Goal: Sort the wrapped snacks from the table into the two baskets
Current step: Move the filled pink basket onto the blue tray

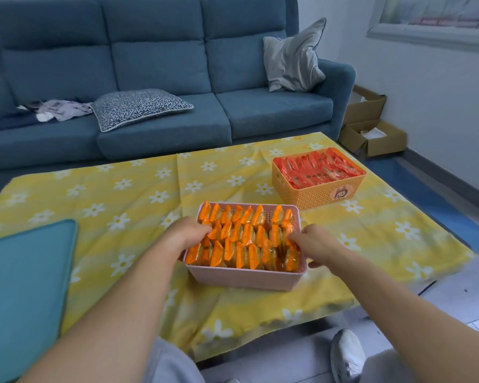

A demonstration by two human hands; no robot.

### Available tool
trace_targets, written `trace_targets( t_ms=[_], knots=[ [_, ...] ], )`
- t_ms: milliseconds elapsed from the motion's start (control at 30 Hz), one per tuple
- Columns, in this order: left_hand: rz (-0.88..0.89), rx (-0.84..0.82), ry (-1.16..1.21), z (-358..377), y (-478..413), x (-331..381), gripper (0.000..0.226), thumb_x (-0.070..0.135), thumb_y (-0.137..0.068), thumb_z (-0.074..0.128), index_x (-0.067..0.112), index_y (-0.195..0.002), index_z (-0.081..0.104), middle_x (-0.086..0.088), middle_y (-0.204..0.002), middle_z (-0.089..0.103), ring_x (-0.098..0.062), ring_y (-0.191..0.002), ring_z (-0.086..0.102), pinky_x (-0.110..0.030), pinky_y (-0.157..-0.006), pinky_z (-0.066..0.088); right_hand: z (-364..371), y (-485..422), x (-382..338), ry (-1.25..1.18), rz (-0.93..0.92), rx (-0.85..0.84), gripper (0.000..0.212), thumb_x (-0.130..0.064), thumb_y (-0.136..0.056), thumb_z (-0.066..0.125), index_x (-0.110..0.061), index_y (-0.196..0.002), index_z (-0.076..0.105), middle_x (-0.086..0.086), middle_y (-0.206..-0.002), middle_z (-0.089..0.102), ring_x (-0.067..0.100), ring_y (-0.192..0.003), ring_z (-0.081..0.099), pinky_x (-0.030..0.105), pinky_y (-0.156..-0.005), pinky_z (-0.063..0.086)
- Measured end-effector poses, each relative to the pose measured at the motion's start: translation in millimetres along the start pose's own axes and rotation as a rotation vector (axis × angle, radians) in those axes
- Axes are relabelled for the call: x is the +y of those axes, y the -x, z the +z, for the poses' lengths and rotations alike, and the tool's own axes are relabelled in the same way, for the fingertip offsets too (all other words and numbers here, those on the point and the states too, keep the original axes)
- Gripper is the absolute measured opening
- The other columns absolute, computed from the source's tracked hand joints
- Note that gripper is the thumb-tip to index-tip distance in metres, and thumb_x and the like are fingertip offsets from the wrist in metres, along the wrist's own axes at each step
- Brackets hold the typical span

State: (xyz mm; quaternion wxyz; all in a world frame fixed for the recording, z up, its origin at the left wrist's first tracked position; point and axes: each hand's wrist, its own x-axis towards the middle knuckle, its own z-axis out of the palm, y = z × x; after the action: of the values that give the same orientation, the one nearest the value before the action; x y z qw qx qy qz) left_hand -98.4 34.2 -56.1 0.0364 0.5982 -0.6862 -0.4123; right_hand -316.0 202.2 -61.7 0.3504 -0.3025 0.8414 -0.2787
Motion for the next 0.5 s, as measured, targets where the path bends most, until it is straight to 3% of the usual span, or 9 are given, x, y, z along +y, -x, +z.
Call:
trace_targets(
  t_ms=[167,267,333,433,500],
  knots=[
    [0.011,0.094,0.121,-27.1,16.6,-7.4,0.024,0.04,-0.083,0.07,0.016,-0.083,0.071,-0.011,-0.088,0.077,-0.03,-0.078,0.075,-0.047,-0.083,0.062,10.9,10.3,-23.3,-0.076,-0.07,0.053,0.029,-0.029,-0.093,0.055,-0.004,-0.099,0.067,0.017,-0.099,0.07,0.034,-0.086,0.073,0.04,-0.058,0.063],
    [0.016,0.194,0.131,-57.0,25.8,-21.6,0.032,0.045,-0.085,0.07,0.013,-0.085,0.072,-0.009,-0.087,0.075,-0.029,-0.08,0.073,-0.038,-0.082,0.059,23.8,17.7,-50.3,-0.136,-0.087,0.025,0.025,-0.029,-0.092,0.055,-0.008,-0.096,0.069,0.014,-0.091,0.074,0.031,-0.075,0.073,0.037,-0.053,0.061],
    [0.025,0.288,0.102,-82.3,31.6,-40.7,0.036,0.044,-0.089,0.066,0.008,-0.083,0.072,-0.009,-0.084,0.071,-0.027,-0.077,0.067,-0.032,-0.07,0.05,37.6,24.0,-75.9,-0.171,-0.114,-0.001,0.027,-0.026,-0.093,0.055,-0.003,-0.094,0.069,0.013,-0.083,0.072,0.029,-0.069,0.071,0.031,-0.047,0.056],
    [-0.02,0.384,0.126,-122.0,41.3,-78.3,0.038,0.041,-0.091,0.064,0.005,-0.082,0.07,-0.011,-0.083,0.067,-0.022,-0.068,0.057,-0.034,-0.063,0.04,68.5,29.6,-119.3,-0.198,-0.157,-0.057,0.032,-0.026,-0.094,0.054,0.003,-0.095,0.069,0.015,-0.078,0.068,0.029,-0.065,0.068,0.032,-0.047,0.056],
    [-0.061,0.429,0.156,-146.5,45.4,-106.7,0.04,0.04,-0.091,0.065,0.001,-0.09,0.073,-0.016,-0.092,0.071,-0.027,-0.076,0.061,-0.035,-0.068,0.045,92.8,35.1,-149.1,-0.201,-0.178,-0.122,0.031,-0.026,-0.095,0.051,0.0,-0.096,0.068,0.015,-0.081,0.069,0.029,-0.067,0.068,0.038,-0.053,0.061]
  ],
)
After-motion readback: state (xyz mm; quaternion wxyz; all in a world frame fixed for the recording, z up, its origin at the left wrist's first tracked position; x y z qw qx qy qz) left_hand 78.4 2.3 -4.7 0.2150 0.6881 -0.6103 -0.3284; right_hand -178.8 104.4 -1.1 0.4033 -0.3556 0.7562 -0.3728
